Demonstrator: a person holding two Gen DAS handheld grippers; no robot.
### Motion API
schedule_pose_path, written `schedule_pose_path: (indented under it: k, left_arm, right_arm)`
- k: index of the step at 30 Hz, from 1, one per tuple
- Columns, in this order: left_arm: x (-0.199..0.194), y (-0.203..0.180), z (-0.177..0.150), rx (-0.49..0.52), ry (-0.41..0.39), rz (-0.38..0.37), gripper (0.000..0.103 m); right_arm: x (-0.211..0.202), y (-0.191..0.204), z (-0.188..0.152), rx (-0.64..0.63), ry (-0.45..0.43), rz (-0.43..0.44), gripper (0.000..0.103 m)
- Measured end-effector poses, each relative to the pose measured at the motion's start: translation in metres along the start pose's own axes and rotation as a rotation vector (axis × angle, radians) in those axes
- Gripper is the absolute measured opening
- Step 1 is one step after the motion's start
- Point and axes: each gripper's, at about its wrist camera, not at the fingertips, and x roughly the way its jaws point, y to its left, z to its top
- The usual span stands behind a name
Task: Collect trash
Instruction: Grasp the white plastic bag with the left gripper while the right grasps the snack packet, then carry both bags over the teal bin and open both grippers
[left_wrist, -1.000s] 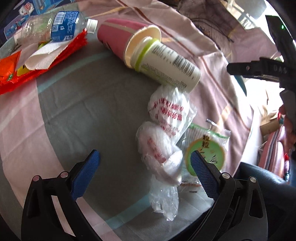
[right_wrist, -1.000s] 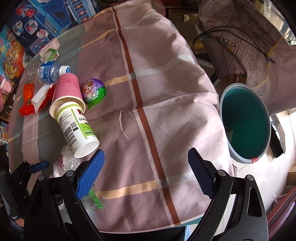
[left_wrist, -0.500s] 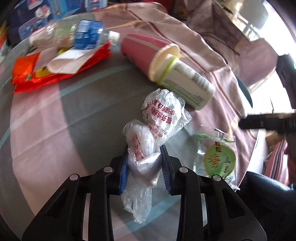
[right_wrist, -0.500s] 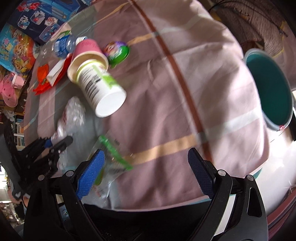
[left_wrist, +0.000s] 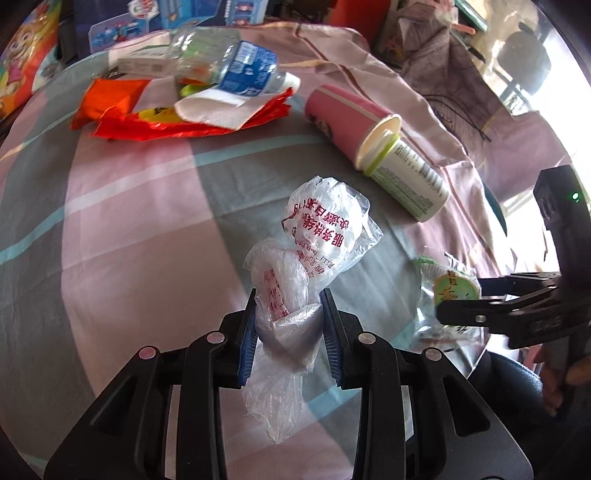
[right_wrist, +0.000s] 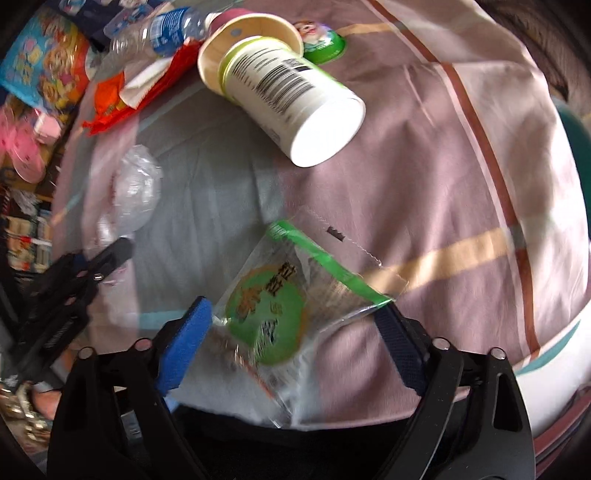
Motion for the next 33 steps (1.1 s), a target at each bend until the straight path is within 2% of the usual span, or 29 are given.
schedule_pose_path:
  k: [1,2,5,8,12,15,21,24,30,33]
  left_arm:
    - [0.001,0.003,-0.002,-0.009,0.005,0.003,0.033]
    - [0.0,0.006,-0.004,-0.016,0.009,0.005,0.034]
    - [0.005,0.008,-0.005,-0.031,0.021,0.008,0.036]
    - [0.008,0.006,-0.004,-0.029,0.022,0.012,0.04]
    - [0.007,0.001,-0.003,-0.012,0.006,0.036,0.033]
    - [-0.001,-0.002,0.001,-0.004,-0.02,0.058,0.032]
    - [-0.025,-0.011,0.023,-0.008,-0.065,0.038,0.032]
    - [-0.035,-0.027,0.036,0.003,-0.084,0.002,0.032]
    - [-0.032,-0.096,0.068,0.105,-0.088,-0.072,0.032]
    - [-0.021,-0.145,0.087,0.184,-0.082,-0.098,0.032]
  right_arm:
    - [-0.001,0.007,-0.001,-0.041,-0.032,-0.033,0.073]
    - [-0.002,0.012,-0.001,-0.082,-0.051,-0.066,0.057]
    - [-0.004,0.013,-0.002,-0.086,-0.055,-0.038,0.046]
    - [-0.011,0.008,-0.004,-0.077,-0.065,-0.022,0.04]
    - [-0.031,-0.003,-0.004,-0.068,-0.112,-0.029,0.035]
    - [-0.039,-0.018,-0.002,-0.048,-0.124,-0.008,0.033]
    - [-0.066,-0.056,-0.002,0.002,-0.177,0.035,0.032]
    - [-0.08,-0.072,0.002,0.031,-0.219,0.043,0.032]
    - [-0.116,-0.126,0.008,0.126,-0.324,0.057,0.032]
    - [-0.136,-0.161,0.008,0.186,-0.379,0.053,0.032]
